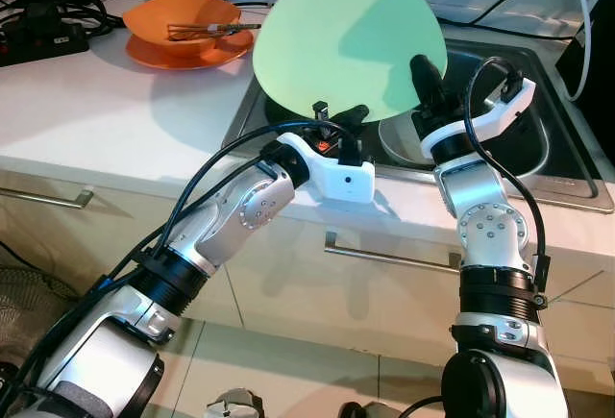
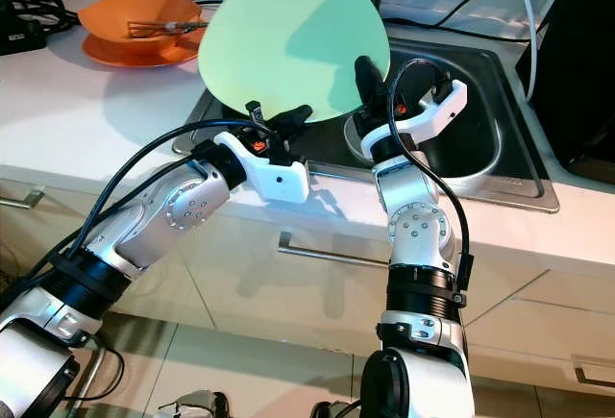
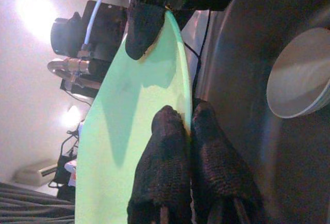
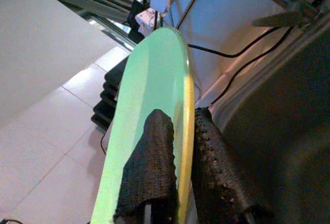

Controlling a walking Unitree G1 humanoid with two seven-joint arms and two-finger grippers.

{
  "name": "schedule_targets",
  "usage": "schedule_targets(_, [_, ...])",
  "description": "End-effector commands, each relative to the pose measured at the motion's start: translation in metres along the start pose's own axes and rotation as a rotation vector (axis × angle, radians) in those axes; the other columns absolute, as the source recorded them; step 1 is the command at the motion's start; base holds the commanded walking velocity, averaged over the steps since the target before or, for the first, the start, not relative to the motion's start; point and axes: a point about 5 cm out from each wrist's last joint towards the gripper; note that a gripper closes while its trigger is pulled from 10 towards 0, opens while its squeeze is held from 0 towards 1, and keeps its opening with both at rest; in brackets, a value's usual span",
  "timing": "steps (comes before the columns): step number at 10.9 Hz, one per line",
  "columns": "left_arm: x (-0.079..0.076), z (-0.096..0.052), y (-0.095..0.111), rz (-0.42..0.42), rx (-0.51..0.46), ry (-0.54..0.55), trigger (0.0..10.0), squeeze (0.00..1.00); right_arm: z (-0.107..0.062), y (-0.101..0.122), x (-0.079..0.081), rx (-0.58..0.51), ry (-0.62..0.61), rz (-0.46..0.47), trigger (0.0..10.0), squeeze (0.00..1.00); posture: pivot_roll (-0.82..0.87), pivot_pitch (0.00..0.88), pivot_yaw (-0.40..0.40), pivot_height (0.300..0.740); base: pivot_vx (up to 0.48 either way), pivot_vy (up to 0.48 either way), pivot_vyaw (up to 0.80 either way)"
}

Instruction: Kitchen organization

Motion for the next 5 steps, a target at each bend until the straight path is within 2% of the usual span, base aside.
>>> schedule_targets(1, [0.0133, 0.0017, 0.0004, -0.003, 0.000, 0.060, 10.0, 0.00, -0.0011, -0.0043, -0.0007, 0.024, 0.011, -0.001, 0.0, 0.00, 0.10, 0.071, -0.029, 0.740, 0.000, 0.000, 0.00])
schedule_targets(2, [0.0137, 0.0017, 0.0000, -0.009, 0.003, 0.064, 10.0, 1.00, -0.0010, -0.0039, -0.0012, 0.021, 0.006, 0.003, 0.0, 0.00, 0.09, 0.072, -0.029, 0.740, 0.000, 0.000, 0.00])
schedule_targets(5, [0.0144, 0.0013, -0.0015, -0.033, 0.011, 0.073, 10.0, 1.00, 0.0018, 0.0012, -0.0042, -0.018, -0.026, 0.013, 0.0, 0.00, 0.10, 0.073, -0.029, 0.740, 0.000, 0.000, 0.00])
Point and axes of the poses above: a point about 5 cm out from each wrist's last joint towards the gripper, its own z axis pointing out of the wrist towards the gripper, its own y axis along the axis of the wrist's last joint, x = y × z, and after that the axes turned 10 degrees about z, right-handed
